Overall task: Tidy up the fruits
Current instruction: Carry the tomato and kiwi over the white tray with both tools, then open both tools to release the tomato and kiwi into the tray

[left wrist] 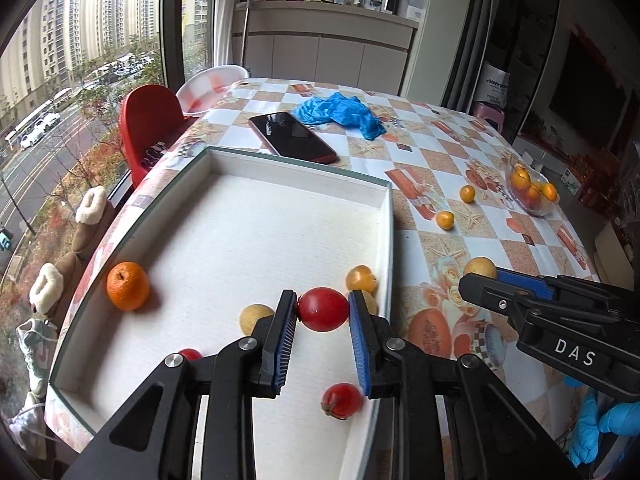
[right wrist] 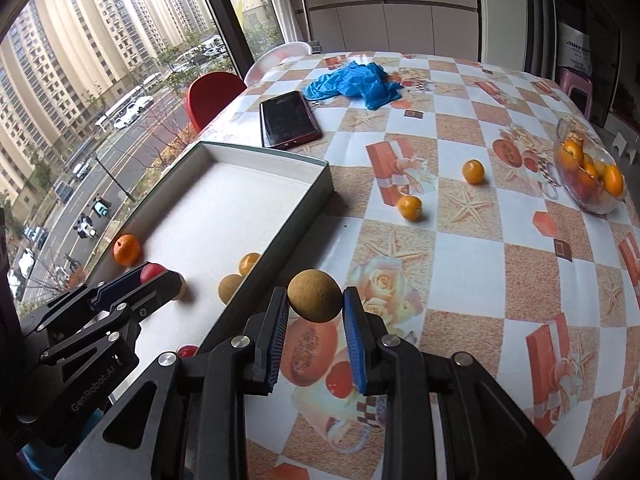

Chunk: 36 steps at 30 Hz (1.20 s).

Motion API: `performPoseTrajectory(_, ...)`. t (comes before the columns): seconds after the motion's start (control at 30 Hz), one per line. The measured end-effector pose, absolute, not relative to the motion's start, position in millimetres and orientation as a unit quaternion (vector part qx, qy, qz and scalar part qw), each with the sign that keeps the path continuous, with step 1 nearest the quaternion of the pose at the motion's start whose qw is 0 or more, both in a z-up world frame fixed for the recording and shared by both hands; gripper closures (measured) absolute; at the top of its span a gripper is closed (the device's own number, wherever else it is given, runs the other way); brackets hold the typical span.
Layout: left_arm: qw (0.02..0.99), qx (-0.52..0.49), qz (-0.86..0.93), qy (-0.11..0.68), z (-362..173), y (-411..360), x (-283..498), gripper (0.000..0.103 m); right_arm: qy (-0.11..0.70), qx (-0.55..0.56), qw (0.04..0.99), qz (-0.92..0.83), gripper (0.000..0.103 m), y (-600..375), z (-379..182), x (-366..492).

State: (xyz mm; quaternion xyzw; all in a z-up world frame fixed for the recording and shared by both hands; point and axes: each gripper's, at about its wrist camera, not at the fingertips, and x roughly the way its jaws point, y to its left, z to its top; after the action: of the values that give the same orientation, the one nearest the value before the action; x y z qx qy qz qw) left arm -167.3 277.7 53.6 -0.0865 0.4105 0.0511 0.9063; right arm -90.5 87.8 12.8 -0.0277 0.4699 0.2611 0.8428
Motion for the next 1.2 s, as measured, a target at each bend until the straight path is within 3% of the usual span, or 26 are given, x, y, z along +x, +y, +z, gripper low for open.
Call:
performPoseTrajectory(0.57, 0.889, -0.103, 0.111, 0.432, 27, 333, -166, 0.075, 0.478, -0.086, 0.816, 0.314, 0.072, 166, 4, -93)
performPoseTrajectory(0.63, 0.887, -0.105, 0.112, 0.436, 25, 332, -165, 0.075, 0.475, -0.094, 0.817, 0.314, 0.066, 168, 4, -95)
performPoseTrajectory(0.77, 0.882, -0.106, 0.114, 0.445, 22, 331, -164, 0.074, 0.463, -0.094, 0.825, 0.310, 0.038, 164, 11, -97)
performPoseTrajectory(0.8, 0.880, -0.104, 0.116, 0.448, 22, 330, -163, 0.064, 0.458, -0.095, 0.828, 0.309, 0.033, 163, 14, -98)
performPoseTrajectory(0.83, 0.879, -0.102, 0.122, 0.449, 22, 329, -163, 0.034, 0.455, -0.096, 0.830, 0.308, 0.031, 162, 16, -98)
performPoseTrajectory(0.9, 0.887, -0.099, 0.137, 0.430, 27, 328, -169, 0.005, 0.451, -0.099, 0.833, 0.305, 0.023, 158, 19, -99)
performPoseTrajectory(1.1, 0.897, -0.094, 0.139, 0.409, 41, 326, -175, 0.005, 0.431, -0.106, 0.854, 0.272, 0.010, 131, 34, -102)
performPoseTrajectory(1.2, 0.900, -0.134, 0.142, 0.389, 52, 336, -181, 0.005, 0.417, -0.110, 0.870, 0.238, 0.009, 106, 39, -105)
